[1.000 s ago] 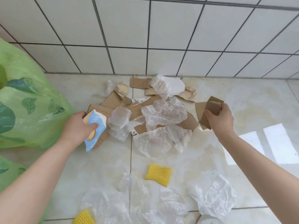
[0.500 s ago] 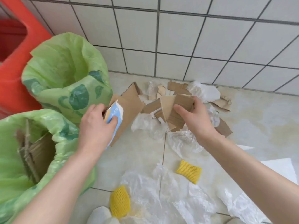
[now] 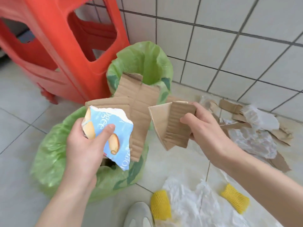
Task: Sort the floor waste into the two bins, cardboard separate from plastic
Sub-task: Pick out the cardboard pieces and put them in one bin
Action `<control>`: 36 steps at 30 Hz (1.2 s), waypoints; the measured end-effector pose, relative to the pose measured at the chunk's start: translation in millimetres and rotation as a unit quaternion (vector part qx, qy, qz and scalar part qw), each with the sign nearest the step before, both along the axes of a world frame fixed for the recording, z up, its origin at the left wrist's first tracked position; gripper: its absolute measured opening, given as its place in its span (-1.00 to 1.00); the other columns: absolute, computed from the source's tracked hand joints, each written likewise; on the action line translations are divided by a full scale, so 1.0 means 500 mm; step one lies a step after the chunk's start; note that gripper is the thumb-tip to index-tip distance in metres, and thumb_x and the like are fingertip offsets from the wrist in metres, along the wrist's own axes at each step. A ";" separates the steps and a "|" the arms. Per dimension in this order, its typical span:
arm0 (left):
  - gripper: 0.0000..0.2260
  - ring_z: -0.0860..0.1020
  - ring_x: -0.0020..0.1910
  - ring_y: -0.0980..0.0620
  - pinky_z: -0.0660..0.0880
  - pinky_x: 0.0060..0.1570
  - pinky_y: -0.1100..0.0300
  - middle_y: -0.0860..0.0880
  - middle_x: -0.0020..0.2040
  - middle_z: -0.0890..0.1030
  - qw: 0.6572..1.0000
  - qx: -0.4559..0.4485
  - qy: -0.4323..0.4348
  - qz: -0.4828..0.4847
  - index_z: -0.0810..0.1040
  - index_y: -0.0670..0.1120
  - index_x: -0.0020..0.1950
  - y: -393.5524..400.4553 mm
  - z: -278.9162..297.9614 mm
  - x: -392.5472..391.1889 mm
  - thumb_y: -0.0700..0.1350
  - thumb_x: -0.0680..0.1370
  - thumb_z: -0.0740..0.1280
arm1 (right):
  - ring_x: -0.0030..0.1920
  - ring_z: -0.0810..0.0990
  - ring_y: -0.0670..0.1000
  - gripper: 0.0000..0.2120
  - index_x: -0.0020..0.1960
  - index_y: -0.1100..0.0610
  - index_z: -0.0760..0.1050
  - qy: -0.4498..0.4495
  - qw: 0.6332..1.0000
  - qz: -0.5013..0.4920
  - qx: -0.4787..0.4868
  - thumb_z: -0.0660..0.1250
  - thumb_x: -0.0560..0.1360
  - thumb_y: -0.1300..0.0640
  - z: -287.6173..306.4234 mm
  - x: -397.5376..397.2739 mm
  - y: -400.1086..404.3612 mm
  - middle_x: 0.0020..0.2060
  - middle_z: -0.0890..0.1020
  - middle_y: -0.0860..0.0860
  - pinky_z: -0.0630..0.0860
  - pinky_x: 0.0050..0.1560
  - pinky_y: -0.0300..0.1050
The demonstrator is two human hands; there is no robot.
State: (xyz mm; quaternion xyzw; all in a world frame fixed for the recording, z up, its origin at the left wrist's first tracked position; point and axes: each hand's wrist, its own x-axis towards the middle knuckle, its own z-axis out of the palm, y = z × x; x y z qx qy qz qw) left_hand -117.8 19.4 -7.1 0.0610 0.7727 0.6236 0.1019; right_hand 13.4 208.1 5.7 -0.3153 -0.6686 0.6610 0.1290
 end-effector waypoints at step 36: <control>-0.44 0.50 -0.17 0.15 0.47 -0.23 0.26 0.01 0.28 0.51 0.830 -0.492 0.031 -0.258 0.35 0.02 0.39 -0.098 0.024 -0.048 0.19 0.46 0.36 | 0.05 0.56 -0.08 -0.79 0.12 0.03 0.51 -0.102 0.942 0.163 0.277 0.24 0.50 0.13 -0.003 -0.150 -0.132 0.03 0.59 -0.12 0.51 0.08 -0.15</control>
